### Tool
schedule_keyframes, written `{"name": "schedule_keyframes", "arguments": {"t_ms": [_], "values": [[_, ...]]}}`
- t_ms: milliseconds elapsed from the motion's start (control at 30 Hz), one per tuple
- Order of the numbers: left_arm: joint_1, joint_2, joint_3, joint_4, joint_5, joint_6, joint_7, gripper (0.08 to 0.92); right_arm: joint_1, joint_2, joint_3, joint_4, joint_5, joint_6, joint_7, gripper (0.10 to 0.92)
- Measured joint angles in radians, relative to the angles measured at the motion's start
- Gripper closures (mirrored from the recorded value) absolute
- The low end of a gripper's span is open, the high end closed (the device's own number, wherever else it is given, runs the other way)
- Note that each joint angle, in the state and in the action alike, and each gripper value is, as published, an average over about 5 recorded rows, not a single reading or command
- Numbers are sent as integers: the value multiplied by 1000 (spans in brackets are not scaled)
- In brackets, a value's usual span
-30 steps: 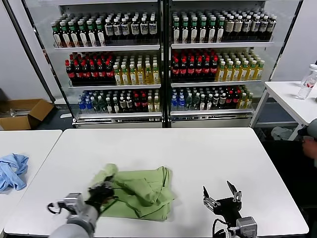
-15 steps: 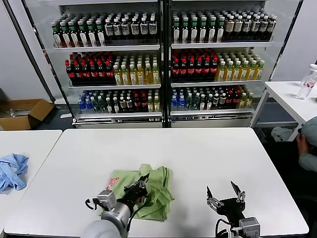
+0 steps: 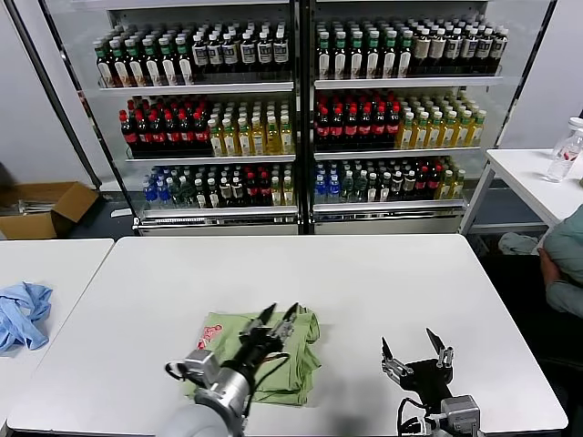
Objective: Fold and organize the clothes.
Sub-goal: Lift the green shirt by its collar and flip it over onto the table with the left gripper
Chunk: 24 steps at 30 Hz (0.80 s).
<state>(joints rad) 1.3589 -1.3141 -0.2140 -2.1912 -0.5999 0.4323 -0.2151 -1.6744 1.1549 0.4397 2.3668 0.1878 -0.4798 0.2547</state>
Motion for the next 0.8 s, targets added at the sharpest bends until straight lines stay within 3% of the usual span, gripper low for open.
{"name": "schedule_keyframes", "arguments": {"t_ms": [233, 333, 800], "values": [[62, 65, -141, 49, 84, -11, 21, 236, 9, 3, -10, -13, -1, 3, -1, 202], [73, 74, -176, 83, 110, -1, 25, 188, 9, 6, -14, -16, -5, 4, -1, 203], [88, 88, -245, 180, 160, 29, 43, 177, -5, 17, -13, -8, -20, 10, -2, 203]]}}
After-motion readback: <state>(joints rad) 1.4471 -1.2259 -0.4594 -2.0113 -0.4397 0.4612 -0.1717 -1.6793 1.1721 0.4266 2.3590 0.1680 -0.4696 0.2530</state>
